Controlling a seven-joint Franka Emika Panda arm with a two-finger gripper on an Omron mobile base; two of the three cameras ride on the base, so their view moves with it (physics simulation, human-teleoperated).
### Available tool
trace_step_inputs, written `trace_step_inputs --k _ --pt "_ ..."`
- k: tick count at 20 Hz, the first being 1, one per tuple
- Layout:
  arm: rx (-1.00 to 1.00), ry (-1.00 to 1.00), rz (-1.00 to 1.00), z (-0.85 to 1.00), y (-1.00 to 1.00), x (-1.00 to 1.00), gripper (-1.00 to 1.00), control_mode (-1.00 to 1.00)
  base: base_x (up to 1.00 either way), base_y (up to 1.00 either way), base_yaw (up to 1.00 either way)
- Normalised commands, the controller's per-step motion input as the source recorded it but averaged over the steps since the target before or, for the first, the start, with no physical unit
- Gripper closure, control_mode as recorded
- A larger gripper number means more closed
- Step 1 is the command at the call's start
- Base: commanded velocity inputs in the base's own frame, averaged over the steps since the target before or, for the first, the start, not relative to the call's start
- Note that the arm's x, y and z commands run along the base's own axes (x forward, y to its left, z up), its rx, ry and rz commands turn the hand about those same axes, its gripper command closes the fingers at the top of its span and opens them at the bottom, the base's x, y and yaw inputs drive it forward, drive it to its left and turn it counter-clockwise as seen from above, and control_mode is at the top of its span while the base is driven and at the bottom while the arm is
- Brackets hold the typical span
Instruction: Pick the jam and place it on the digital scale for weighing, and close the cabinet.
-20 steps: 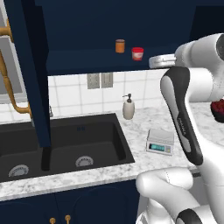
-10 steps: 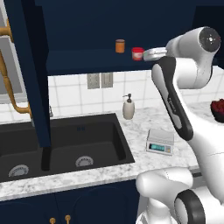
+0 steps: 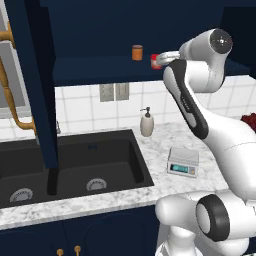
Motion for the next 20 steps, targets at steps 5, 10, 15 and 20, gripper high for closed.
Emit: trace_step_inputs --k 5,10,15,20 --pt "0.0 -0.01 0.0 -0.31 0.0 0.19 -1.0 -1.0 0.0 0.0 0.0" --pt "0.0 0.0 0.0 -0.11 0.0 0.23 -1.0 -1.0 0.0 0.0 0.0" --pt "0.0 0.0 0.0 -0.01 0.0 0.44 -1.0 -1.0 0.0 0.0 0.0" --pt "0.0 0.0 0.0 0.0 0.0 0.43 -1.0 -1.0 0.0 0.0 0.0"
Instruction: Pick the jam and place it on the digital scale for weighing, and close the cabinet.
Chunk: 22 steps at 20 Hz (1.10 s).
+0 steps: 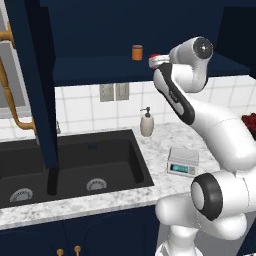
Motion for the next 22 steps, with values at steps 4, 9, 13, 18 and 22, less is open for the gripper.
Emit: trace_step_inputs --k 4,9,13,18,22 --pt "0.0 0.0 0.0 0.0 0.0 0.38 -1.0 -1.0 0.0 0.0 0.0" --pt "0.0 0.0 0.0 0.0 0.0 0.42 -1.0 -1.0 0.0 0.0 0.0" --pt "0.0 0.0 0.0 -0.06 0.05 0.34 -1.0 -1.0 0.0 0.0 0.0" --pt "0.05 0.0 0.0 -0.17 0.02 0.3 -1.0 -1.0 0.0 0.0 0.0" --pt "0.04 0.0 0.0 -0.16 0.0 0.36 -1.0 -1.0 0.0 0.0 0.0"
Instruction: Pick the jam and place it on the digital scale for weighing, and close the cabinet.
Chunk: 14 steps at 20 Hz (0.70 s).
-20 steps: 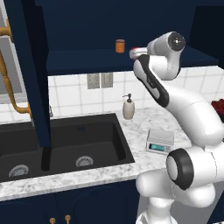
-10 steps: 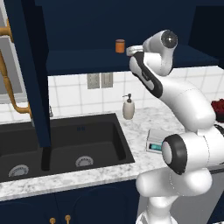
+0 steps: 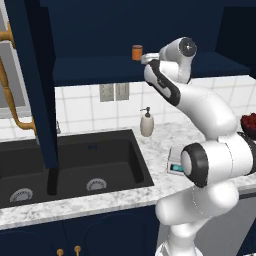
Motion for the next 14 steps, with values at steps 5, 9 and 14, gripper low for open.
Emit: trace_step_inputs --k 5,9,14 --pt "0.0 0.0 0.0 -0.21 0.19 0.32 1.0 -1.0 0.0 0.0 0.0" --pt "0.0 -0.02 0.0 -0.08 0.05 0.03 1.0 -1.0 0.0 0.0 0.0" --pt "0.08 -0.21 0.0 0.0 0.0 -0.89 1.0 -1.0 0.0 0.0 0.0"
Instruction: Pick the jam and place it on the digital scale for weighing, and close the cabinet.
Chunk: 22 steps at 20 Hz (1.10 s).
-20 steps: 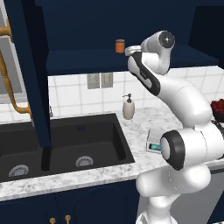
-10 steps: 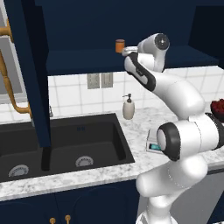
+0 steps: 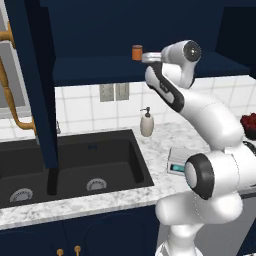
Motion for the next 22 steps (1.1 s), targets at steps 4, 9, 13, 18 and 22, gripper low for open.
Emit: trace_step_inputs --k 4,9,13,18,22 --pt "0.12 -0.12 0.0 0.0 0.0 -1.0 1.0 -1.0 0.0 0.0 0.0" --pt "0.11 -0.02 0.0 0.0 0.0 -1.0 1.0 -1.0 0.0 0.0 0.0" --pt "0.1 -0.02 0.0 0.0 0.0 -1.0 1.0 -1.0 0.0 0.0 0.0" --pt "0.06 0.0 0.0 -0.09 -0.02 -1.0 1.0 -1.0 0.0 0.0 0.0" --pt "-0.05 0.12 0.0 -0.4 -0.15 -0.7 1.0 -1.0 0.0 0.0 0.0"
